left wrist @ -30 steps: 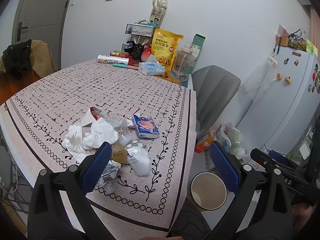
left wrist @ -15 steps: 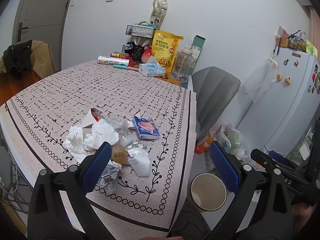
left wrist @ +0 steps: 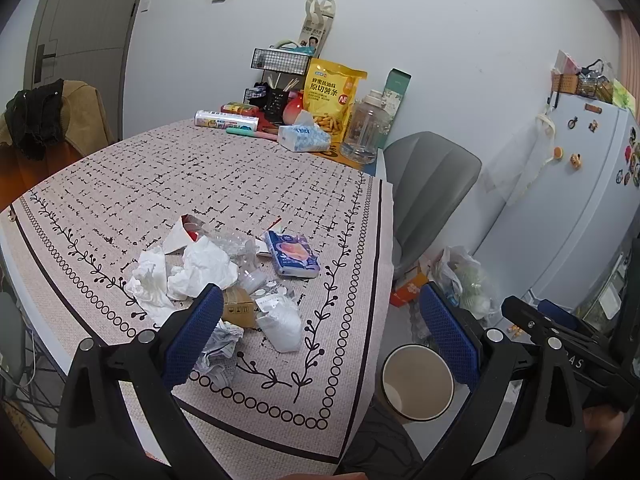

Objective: Collect trash

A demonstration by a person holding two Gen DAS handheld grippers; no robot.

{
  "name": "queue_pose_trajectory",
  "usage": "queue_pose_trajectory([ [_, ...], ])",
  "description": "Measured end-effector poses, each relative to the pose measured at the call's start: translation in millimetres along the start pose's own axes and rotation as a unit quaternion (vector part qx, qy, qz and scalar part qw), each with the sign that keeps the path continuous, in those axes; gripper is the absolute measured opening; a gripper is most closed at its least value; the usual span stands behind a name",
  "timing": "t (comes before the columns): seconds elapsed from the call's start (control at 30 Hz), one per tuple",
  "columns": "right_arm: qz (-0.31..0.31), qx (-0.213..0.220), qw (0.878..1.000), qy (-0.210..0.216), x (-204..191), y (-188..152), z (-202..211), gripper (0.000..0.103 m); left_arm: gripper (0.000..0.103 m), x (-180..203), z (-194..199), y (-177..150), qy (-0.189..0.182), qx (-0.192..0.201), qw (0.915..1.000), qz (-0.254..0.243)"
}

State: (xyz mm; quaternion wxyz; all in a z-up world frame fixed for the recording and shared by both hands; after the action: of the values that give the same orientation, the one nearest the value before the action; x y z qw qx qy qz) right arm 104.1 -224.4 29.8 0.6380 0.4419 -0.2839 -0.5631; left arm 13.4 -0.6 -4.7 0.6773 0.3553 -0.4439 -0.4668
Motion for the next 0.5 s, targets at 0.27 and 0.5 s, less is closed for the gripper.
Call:
queue_pose_trajectory([
  [0.27,-0.002,-0.009,1.000,0.003,-2,-3,-10,0.095,0.097,-4,-8,-4,0.003,-0.014,0.9999,0.006],
  [0.5,0.001,-0.017,1.000,0.024,-11,-7,-21,0.095,0.097,-16,-16,-6,0.009,-0.020,0.9996,0.016],
])
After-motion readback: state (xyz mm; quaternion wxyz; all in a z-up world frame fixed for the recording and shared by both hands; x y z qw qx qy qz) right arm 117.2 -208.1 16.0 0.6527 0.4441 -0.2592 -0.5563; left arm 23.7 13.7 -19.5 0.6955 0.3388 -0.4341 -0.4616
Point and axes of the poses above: each gripper's, at about its wrist camera, not at the fingertips, and z roughly against the way its jaws point, x to its right, y to its top, the point moved 2 cm from there along -z, roughly the way its jaws point, and after that the axes turned 11 degrees about x, right-handed, at the moved point
